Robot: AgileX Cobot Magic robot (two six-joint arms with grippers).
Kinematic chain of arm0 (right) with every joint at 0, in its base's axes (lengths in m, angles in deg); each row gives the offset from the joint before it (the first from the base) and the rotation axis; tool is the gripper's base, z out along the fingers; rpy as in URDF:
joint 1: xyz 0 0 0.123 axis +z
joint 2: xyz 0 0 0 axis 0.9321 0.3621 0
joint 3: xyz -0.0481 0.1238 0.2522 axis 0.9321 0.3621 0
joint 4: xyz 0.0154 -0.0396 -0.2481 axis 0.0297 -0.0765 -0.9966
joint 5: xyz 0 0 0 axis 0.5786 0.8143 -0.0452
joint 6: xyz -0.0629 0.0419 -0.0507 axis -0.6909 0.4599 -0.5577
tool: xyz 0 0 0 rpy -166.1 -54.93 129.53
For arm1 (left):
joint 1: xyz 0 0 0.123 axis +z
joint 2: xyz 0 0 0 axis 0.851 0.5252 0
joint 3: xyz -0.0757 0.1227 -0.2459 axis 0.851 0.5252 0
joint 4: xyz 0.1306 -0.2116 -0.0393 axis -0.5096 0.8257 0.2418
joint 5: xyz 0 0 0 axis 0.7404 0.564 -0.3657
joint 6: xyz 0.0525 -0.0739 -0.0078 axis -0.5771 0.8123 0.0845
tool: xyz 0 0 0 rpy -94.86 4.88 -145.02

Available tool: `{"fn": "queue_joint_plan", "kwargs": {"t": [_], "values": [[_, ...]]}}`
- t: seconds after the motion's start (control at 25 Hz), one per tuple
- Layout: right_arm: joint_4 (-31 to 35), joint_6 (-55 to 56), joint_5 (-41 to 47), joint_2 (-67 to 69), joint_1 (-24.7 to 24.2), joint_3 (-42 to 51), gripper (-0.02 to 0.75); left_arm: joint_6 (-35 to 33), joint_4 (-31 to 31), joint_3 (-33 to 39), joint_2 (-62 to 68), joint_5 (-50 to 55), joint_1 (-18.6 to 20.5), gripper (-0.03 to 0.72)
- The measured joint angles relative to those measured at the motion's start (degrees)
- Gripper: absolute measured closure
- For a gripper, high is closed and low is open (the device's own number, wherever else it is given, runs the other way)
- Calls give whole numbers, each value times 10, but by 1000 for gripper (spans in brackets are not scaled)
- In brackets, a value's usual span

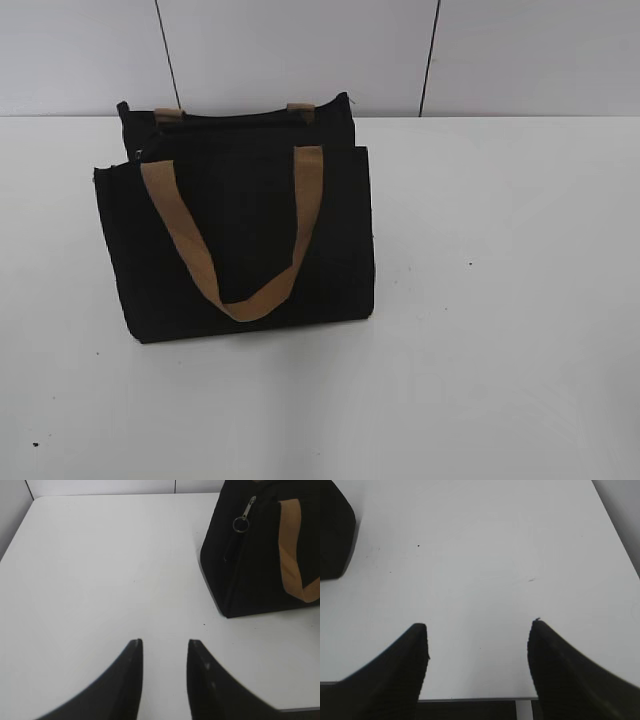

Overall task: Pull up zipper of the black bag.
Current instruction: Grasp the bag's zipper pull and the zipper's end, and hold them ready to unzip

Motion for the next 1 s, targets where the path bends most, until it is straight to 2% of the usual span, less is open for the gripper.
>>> {"fn": "queue_joint_plan", "kwargs": {"t": [1.0], "values": [[0, 0, 0, 0, 0, 0, 255, 0, 5, 0, 0, 0, 0, 449]]}}
